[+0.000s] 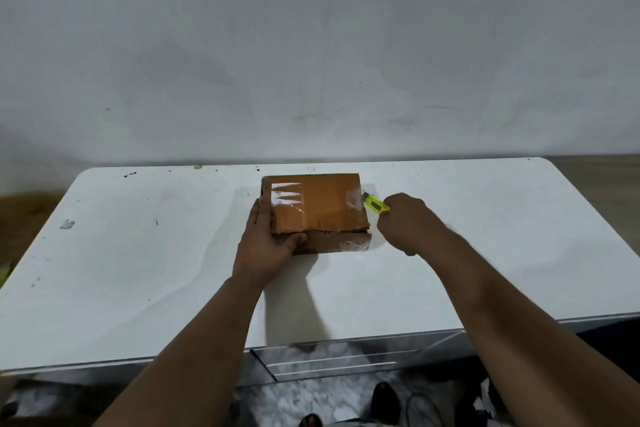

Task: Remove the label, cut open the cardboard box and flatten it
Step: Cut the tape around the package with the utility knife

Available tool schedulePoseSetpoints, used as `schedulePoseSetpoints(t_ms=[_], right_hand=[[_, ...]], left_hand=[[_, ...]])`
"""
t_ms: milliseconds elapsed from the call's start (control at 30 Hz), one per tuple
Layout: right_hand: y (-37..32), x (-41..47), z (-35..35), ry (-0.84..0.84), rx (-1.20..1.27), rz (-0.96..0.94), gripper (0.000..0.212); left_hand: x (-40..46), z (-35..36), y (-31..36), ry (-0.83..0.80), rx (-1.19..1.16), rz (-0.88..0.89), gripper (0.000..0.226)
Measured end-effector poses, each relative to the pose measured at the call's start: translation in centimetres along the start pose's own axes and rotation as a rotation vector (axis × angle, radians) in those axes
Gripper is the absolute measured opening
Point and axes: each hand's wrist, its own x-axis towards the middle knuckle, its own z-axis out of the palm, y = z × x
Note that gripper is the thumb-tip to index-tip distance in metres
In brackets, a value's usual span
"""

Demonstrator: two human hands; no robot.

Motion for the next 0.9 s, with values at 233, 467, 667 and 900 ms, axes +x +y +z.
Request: schedulePoseSetpoints(t_ms=[233, 467, 667, 900], right_hand=[[-0.8, -0.3, -0.3, -0.004, -0.074, -0.01, 0.003], [0.7, -0.1, 1.0, -0.012, 0.093, 0.018, 0.011], [-0.2, -0.9, -1.5, -0.078, -0.001, 0.046, 0.017], [0.5, -1.4, -1.4, -0.102, 0.013, 0.048, 0.023]], left_hand=[[0.4, -0.1, -0.2, -0.035, 0.019, 0.01, 0.111], [0.2, 0.2, -0.2, -0.007, 0.011, -0.019, 0.111], [0.3, 0.1, 0.3, -0.009, 0.016, -0.009, 0.113], [0.4, -0.1, -0.1, -0.049, 0.007, -0.008, 0.114]])
